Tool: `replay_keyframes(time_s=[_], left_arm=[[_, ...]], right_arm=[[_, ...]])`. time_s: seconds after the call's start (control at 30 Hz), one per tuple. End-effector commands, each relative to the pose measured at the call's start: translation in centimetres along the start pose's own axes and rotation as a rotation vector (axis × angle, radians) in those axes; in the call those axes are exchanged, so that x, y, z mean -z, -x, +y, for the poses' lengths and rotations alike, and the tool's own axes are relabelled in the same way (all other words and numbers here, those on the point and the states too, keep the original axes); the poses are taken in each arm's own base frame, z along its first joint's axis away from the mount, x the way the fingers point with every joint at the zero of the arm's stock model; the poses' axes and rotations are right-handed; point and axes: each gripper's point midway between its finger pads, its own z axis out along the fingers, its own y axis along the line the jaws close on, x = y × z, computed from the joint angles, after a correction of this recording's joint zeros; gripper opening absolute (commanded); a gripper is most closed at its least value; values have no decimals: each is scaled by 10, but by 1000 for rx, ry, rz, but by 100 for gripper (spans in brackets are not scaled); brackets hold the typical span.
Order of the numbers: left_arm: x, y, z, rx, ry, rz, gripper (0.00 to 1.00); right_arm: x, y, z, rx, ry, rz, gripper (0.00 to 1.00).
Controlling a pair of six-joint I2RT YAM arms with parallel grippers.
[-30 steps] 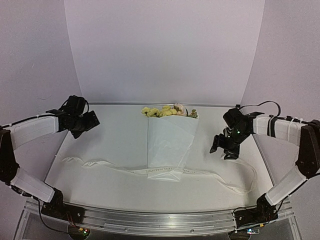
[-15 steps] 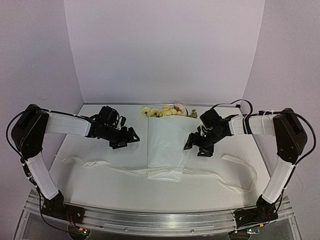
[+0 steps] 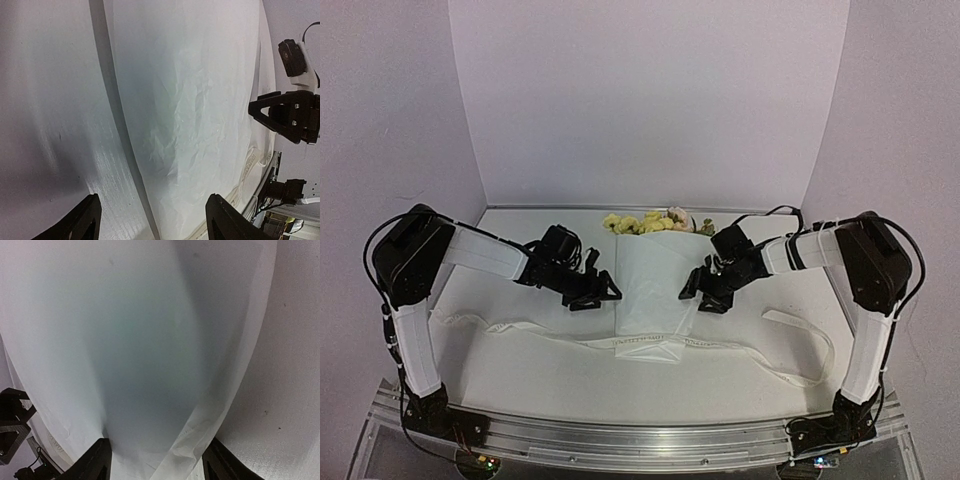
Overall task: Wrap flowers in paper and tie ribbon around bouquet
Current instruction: Pick up the folded bouquet from the center of the board.
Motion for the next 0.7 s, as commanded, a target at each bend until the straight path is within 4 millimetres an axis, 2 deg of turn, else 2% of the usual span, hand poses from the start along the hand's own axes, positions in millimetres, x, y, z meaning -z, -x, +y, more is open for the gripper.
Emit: replay_keyframes(time_s=[0.0,0.03,0.13,0.2,0.27,0.5,0.67], left_arm=[[1,9,-31,-56,-75,-20,74],[2,5,-32,-62,-76,-15,74],[6,-7,-30,-81,-58,8,74],[8,-18,-25,-92,-37,28,70],[10,-29,-22,-102,-18,49,67],[15,-65,-24,-145,-3,114,56],[16,-94,-31,-187,-19,184,43]], right_arm=[[-6,8,12,-26,47,-13,48],[-7,8,11,-31,46,-12,47],[-9,10,13,-37,54,-10,29],[-9,11,15,-44,55,-12,18],[-9,12,15,-49,53,-15,11],[-5,17,14,-52,31,-37,1],[-1,20,14,-49,4,-45,0]])
